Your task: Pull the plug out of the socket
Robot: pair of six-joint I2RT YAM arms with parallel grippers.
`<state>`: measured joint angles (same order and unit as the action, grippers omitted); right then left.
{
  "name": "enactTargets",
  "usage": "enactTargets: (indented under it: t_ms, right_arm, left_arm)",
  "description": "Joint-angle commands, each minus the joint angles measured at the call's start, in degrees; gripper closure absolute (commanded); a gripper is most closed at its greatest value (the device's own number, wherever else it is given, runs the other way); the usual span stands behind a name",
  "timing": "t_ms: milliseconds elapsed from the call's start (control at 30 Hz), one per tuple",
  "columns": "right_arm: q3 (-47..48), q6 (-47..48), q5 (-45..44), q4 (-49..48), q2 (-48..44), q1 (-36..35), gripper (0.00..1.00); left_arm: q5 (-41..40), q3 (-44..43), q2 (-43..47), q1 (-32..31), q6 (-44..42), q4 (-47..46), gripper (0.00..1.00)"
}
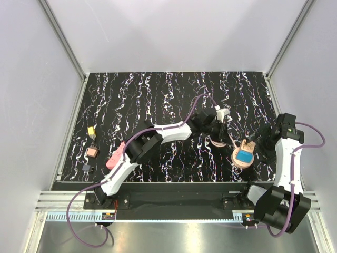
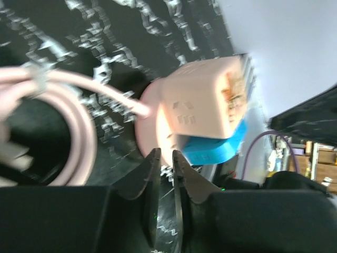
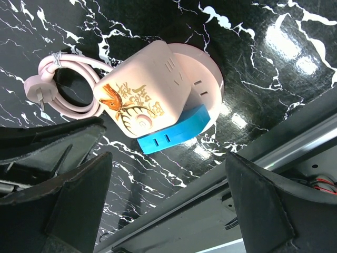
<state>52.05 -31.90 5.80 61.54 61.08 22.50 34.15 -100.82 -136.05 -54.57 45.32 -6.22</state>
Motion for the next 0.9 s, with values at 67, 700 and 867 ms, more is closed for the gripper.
enactTargets:
  t_ms: [67,700,867]
  right_arm:
    - [1.5,1.2,1.2,-1.3,0.5,0.1,0.09]
    - [5.0,-1.7,-9.7,4.6,3.6,-11.4,0.06]
    - [1.7,-2.9,-8.8,2.8,3.7,-12.0,0.01]
  left_arm:
    - [1.4,-1.8,1.7,-0.5,1.7,-4.2,0.84]
    - [4.8,-4.4,-4.3,-3.1,5.9,-5.0,0.86]
    - [4.8,-4.8,-5.5,-3.4,6.3,-5.2,0.86]
